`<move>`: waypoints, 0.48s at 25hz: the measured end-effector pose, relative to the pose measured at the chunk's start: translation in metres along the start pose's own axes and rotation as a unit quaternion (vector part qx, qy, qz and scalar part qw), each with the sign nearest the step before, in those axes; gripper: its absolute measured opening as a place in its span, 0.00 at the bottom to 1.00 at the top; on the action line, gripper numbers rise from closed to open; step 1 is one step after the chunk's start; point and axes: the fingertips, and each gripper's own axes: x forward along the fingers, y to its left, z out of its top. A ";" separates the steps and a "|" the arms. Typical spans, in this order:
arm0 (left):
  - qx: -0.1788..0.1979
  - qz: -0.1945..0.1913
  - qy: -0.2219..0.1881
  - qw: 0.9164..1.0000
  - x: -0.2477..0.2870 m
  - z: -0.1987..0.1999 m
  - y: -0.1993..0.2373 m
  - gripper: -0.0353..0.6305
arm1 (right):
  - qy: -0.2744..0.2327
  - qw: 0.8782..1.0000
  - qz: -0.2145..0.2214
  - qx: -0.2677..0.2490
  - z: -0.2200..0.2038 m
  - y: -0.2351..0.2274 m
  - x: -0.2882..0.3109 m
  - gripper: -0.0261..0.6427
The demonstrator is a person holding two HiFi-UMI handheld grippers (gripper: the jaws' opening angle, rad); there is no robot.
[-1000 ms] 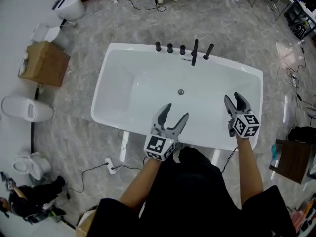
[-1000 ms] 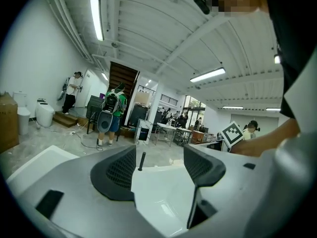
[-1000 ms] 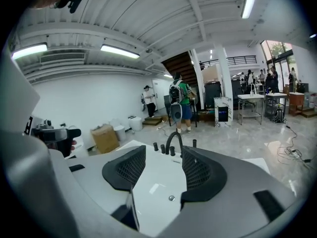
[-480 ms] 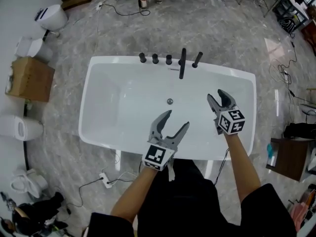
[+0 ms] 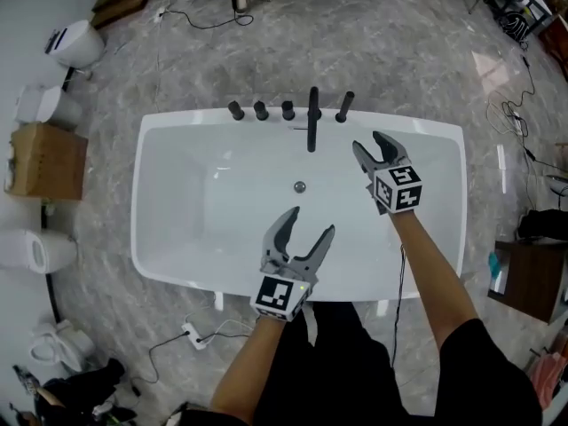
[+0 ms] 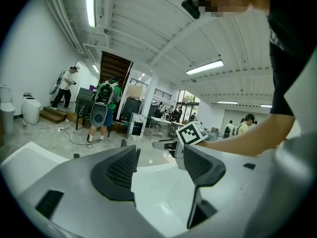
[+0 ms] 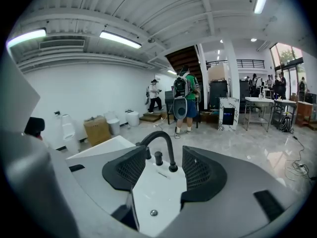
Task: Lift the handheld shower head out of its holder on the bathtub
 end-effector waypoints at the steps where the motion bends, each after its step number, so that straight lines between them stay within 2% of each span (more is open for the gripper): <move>1: -0.001 0.003 0.000 1.000 0.004 -0.002 0.001 0.47 | -0.002 1.000 -0.001 0.000 0.000 -0.006 0.009 0.34; 12: 0.001 0.020 -0.001 1.000 0.044 -0.015 0.020 0.47 | 0.001 1.000 -0.004 -0.003 -0.029 -0.058 0.089 0.34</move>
